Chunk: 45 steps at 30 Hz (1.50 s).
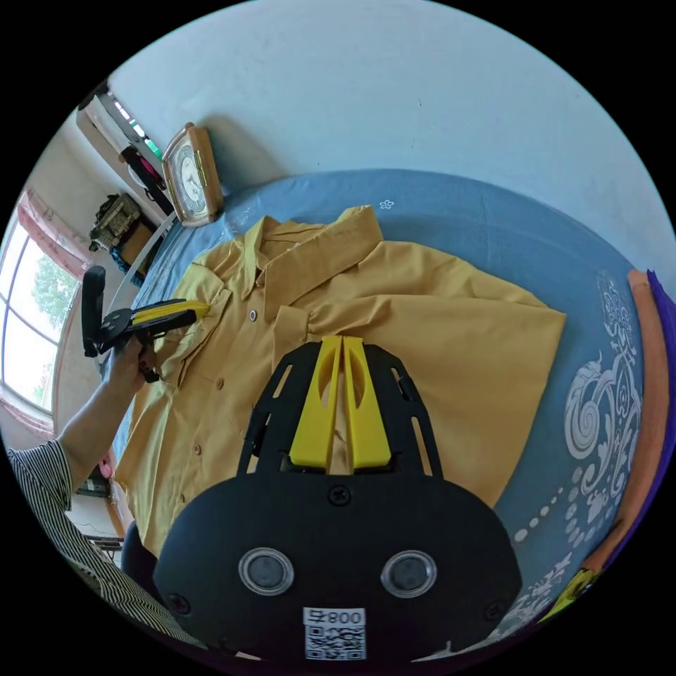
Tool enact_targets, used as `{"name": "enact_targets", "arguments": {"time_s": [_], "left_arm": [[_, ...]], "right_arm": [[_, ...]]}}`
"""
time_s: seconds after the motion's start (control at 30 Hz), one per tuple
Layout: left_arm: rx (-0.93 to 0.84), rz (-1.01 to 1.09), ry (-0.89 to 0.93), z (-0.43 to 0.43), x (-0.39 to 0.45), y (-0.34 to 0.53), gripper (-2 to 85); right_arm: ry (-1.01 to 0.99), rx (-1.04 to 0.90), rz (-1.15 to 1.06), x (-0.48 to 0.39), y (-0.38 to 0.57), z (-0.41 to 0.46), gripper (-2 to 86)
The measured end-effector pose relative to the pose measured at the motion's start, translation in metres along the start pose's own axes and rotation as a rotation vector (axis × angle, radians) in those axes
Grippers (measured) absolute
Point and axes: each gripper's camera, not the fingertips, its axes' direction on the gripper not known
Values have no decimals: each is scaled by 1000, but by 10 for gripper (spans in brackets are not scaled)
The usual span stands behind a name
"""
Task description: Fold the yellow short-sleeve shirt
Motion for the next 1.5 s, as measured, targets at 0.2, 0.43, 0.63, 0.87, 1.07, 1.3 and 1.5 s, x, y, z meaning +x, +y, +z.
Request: {"name": "enact_targets", "arguments": {"time_s": [0.2,0.43,0.63,0.87,1.07,1.3,1.5], "left_arm": [[-1,5,-19,26,7,40,3],[62,-12,11,47,9,88,3],[57,-79,95,75,5,134,2],[106,-217,176,59,4,265,2],[10,-459,308,49,5,418,3],[41,-619,412,36,21,539,5],[82,-637,497,40,41,609,16]], "right_arm": [[-7,67,23,5,61,-11,1],[-41,73,11,1,126,-20,1],[-11,-30,1,-1,168,3,1],[-93,-7,47,17,286,-65,1],[-158,-93,248,42,451,-136,1],[-288,-84,462,45,606,-206,1],[-298,-133,476,19,680,-227,1]]}}
